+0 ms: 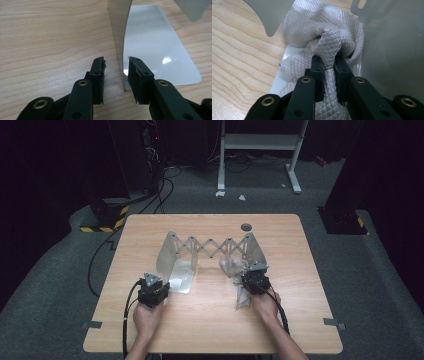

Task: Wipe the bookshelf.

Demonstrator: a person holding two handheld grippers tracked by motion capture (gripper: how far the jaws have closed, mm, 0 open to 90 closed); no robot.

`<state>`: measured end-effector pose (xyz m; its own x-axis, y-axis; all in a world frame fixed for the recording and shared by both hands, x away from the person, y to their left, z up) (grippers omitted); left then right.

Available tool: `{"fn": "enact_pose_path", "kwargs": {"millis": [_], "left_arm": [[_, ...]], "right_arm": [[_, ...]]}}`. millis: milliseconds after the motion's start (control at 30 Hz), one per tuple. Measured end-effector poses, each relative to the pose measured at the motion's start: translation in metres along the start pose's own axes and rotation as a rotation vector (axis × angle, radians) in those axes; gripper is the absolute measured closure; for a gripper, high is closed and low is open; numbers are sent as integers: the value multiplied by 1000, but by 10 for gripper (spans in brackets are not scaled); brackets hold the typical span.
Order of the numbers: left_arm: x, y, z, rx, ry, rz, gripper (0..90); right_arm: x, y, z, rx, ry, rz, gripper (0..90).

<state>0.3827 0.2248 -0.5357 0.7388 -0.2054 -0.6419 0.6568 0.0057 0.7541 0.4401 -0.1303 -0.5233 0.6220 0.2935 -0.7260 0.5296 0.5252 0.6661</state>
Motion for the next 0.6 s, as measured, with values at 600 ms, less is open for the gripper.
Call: {"fn": "enact_pose_path", "kwargs": {"millis": [600], "left_arm": [[1,0,0,0,-17,1,709]], "right_arm": [[25,27,-5,90,-3,19,800]]}}
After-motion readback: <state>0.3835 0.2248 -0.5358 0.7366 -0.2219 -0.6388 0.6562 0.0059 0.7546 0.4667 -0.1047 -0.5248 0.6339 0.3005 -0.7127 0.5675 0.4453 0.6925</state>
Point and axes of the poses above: each handheld gripper's, and its own axes: x roughly forward along the jaws, y roughly out of its top, z roughly to its right, the point moved 1 cm from there along x, roughly forward along the jaws, and after that the axes turned 9 degrees about -x, right-handed, at the moved point
